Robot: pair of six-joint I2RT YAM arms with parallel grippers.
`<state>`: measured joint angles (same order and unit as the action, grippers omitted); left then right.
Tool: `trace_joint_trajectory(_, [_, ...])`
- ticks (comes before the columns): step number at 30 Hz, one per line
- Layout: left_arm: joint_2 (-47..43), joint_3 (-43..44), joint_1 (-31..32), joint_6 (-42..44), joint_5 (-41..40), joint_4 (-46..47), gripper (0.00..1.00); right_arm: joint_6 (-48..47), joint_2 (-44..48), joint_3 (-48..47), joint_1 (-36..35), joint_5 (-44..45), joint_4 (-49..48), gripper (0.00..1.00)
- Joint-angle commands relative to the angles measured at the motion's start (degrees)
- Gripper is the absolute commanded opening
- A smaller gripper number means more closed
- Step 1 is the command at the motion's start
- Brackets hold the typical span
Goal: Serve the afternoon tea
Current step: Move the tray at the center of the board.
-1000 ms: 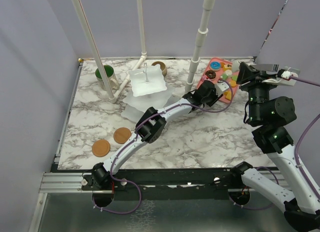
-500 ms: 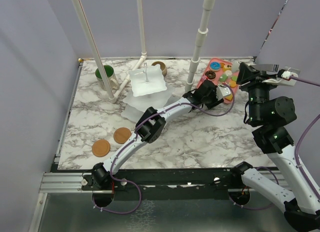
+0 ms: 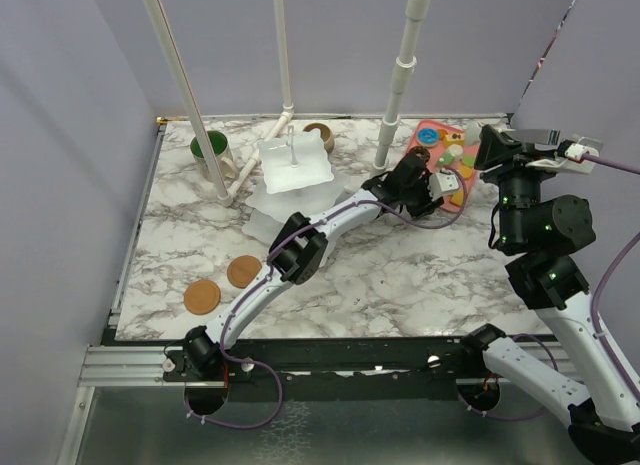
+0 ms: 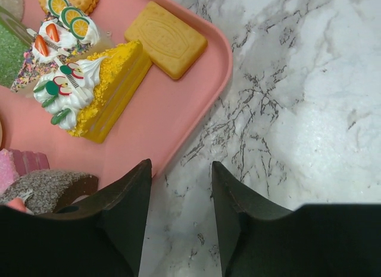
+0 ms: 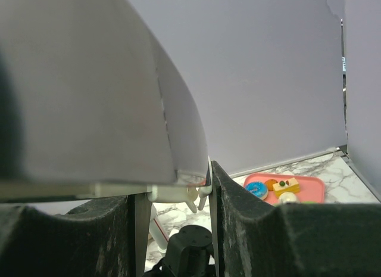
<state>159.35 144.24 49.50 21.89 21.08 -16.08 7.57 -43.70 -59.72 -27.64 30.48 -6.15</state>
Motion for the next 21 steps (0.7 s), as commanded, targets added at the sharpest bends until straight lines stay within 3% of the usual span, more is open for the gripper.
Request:
trace_joint_trajectory(1, [0.4, -2.2, 0.1, -1.0, 8.5, -12.1, 0.45, -0.8, 0.7, -1.2, 0.2, 1.3, 0.0, 0.27])
trace_joint_trajectory(21, [-14.1, -26.0, 4.3, 15.3, 13.6, -24.9, 0.40, -2.7, -1.4, 0.4, 0.2, 4.7, -3.6, 0.27])
